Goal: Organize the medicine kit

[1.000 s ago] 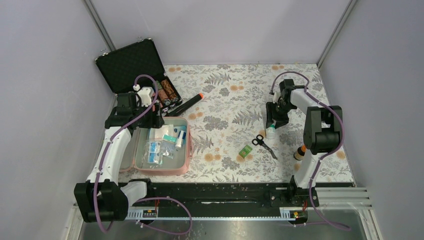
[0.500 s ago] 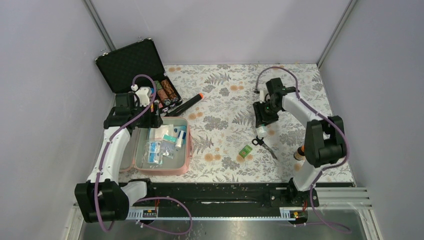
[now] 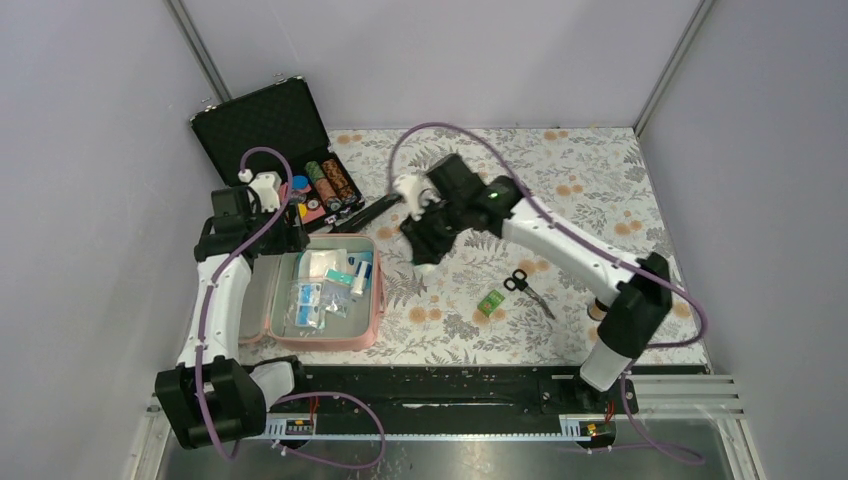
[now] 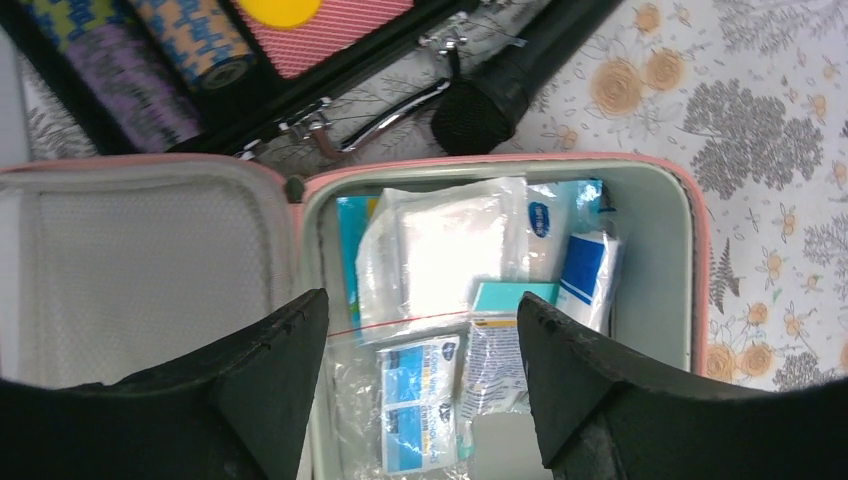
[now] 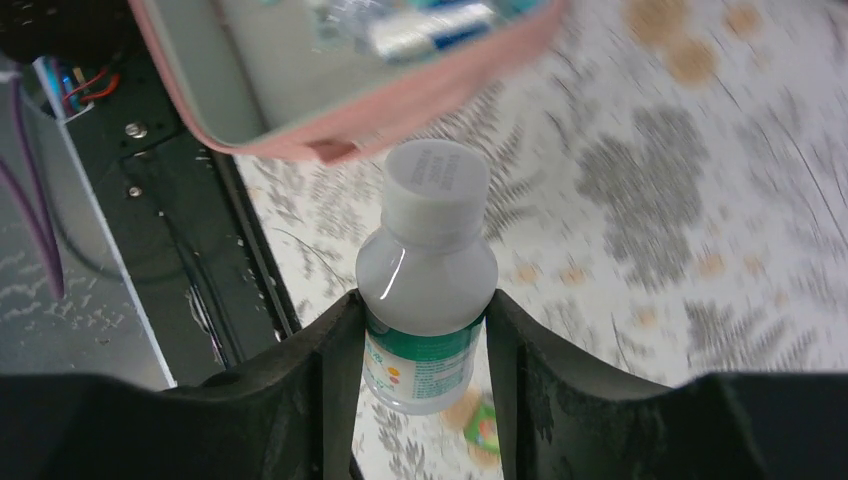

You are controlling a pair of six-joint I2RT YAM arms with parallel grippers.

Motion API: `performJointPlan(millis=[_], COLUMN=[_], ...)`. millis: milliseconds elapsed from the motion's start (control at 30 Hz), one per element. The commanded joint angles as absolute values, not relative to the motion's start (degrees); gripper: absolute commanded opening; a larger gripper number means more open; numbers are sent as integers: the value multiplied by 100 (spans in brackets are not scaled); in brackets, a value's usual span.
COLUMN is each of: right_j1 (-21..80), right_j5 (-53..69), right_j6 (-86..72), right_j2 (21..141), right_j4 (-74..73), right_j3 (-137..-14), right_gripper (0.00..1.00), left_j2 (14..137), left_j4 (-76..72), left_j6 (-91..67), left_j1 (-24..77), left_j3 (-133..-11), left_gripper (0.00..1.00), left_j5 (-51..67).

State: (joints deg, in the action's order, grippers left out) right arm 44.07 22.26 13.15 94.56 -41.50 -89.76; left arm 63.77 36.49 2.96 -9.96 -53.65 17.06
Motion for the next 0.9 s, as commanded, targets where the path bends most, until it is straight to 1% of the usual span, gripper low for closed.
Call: performJointPlan(millis=[0,233,367,433,500,667,867], right_j1=[5441,6380,6676,6759,6837,6967,7097], right_j5=[2285,2424,2410,2423,2366,2144,2278], right_j6=[1922,2033,2192,2230,2368,2572,2303], right_j2=[10218,11747,12791,13219,13541,14089,14637], right_j4=[-4286,-4373,-4832,-4956,-4933,-4686,-4413], right_j3=[-9954,-11861,-13006,-13472,-13757,-14011,-14408], right_gripper=[26,25,25,24,24,24,24], left_j2=[6311,6159,6003,5914,5837,5537,5495], left_j4=[3385,3277,3199,3173,3219,3343,3469], left_j6=[94,-258,-439,-427,-380,-388,-831], left_j1=[-1449,-2582,-3370,-3585,-3717,-4021,-4614], left_j3=[-5466,-5476,-5573,-5631,-5714,-5872,-6139], left_gripper=[69,69,69,69,69,69,69], left_j5=[2025,2553,2947,3059,3136,3223,3830])
